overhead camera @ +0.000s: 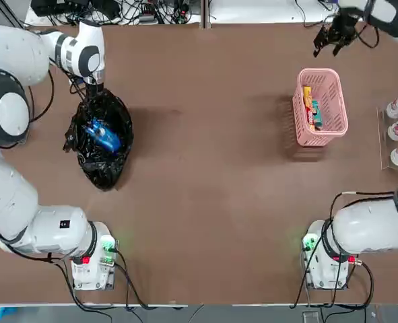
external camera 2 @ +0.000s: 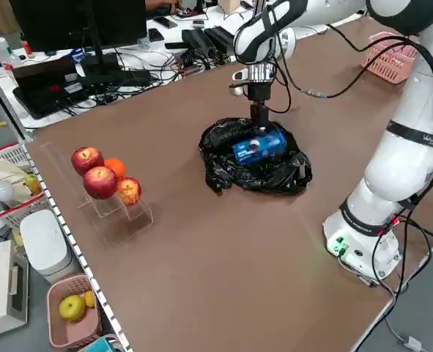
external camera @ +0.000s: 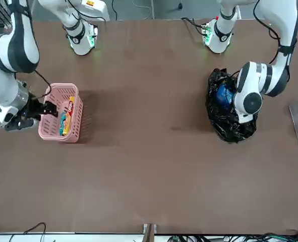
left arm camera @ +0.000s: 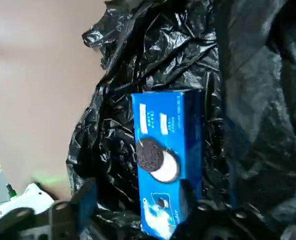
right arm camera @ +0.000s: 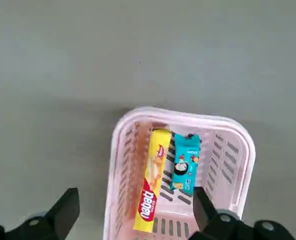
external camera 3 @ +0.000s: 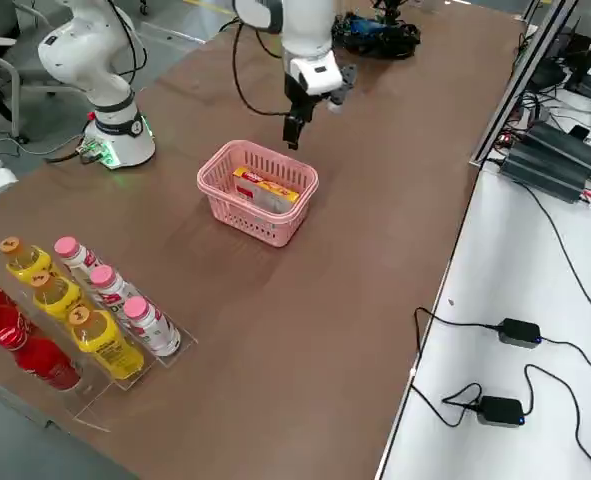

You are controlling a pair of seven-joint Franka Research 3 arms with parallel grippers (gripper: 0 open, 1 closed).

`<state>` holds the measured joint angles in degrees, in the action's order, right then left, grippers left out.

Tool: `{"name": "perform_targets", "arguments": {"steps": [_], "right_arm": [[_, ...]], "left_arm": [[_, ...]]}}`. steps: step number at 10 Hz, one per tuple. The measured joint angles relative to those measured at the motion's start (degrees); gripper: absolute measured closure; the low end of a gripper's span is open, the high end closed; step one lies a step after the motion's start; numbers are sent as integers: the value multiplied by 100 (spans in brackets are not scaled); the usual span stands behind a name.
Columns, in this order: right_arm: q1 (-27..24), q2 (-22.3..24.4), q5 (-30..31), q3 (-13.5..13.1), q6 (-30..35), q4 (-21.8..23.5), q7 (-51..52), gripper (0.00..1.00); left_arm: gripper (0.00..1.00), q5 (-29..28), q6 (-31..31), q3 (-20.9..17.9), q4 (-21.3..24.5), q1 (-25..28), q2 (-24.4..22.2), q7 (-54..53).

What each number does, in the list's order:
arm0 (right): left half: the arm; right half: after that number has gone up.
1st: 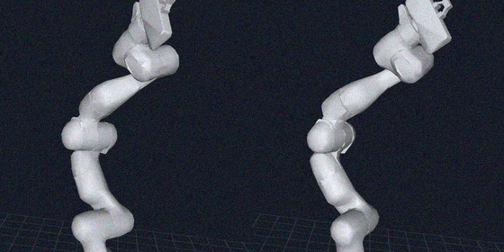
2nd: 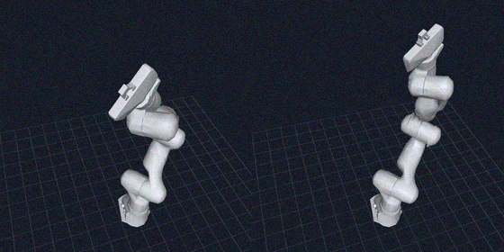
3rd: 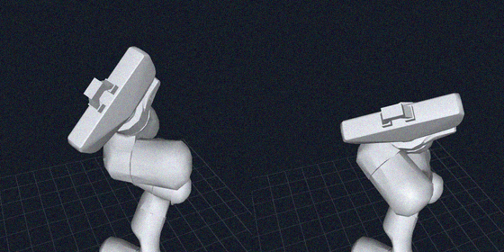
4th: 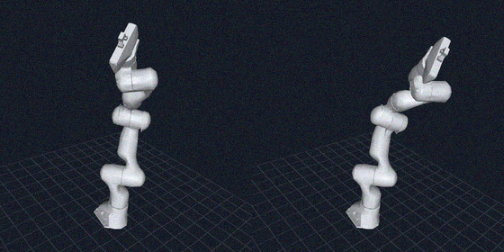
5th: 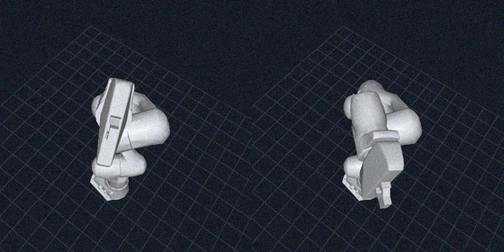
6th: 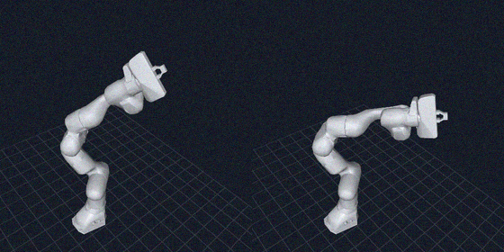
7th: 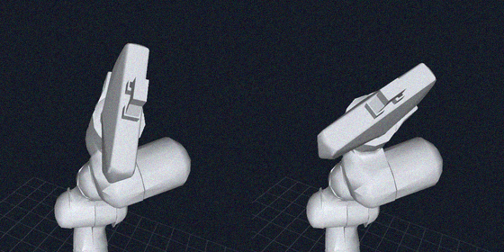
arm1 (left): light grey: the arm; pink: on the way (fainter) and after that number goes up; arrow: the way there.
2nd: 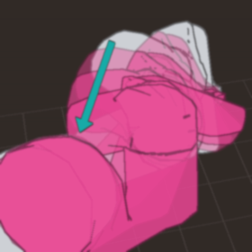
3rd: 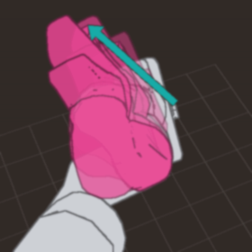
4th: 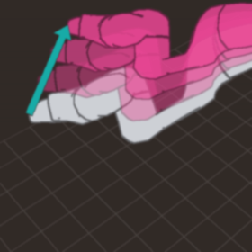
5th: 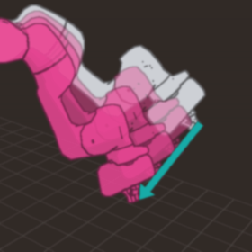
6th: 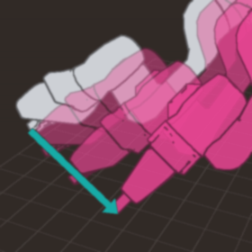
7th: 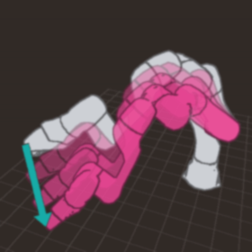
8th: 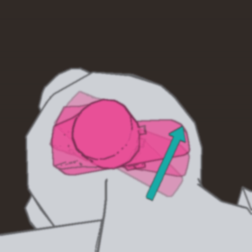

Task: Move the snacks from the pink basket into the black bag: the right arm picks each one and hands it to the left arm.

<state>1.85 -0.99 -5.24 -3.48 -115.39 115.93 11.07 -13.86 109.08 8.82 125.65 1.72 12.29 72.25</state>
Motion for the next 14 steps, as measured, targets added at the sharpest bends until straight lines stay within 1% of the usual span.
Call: {"name": "perform_targets", "arguments": {"steps": [1,2,4,5,6,7,9,10,12,14], "right_arm": [[-147,181,2,-1,-146,336,215,0],[-258,296,2,-1,-179,516,350,0],[-338,448,2,1,-394,803,411,0],[-342,522,2,3,-627,1036,413,0],[-343,594,2,10,-894,1320,414,0],[-343,668,2,18,-1111,1591,414,0],[-343,758,2,36,-1528,2053,414,0],[-342,775,2,55,-1740,2262,414,0],[-340,785,2,100,-2093,2597,414,0],[-303,787,1,132,-2489,2870,402,0]], "left_arm": [[7,0,0,3,-40,0,-36,0],[0,0,-15,5,-116,0,-79,0],[0,92,-246,14,-421,131,-266,-161],[0,246,-486,12,-722,301,-378,-501],[0,334,-855,11,-1114,421,-465,-788],[0,452,-1392,11,-1607,461,-517,-1082],[0,881,-2405,9,-2714,472,-615,-1822],[0,1088,-2636,8,-3200,491,-656,-2034],[0,1221,-2717,15,-3870,496,-670,-2441],[0,1367,-2727,11,-4147,504,-668,-3398]]}}
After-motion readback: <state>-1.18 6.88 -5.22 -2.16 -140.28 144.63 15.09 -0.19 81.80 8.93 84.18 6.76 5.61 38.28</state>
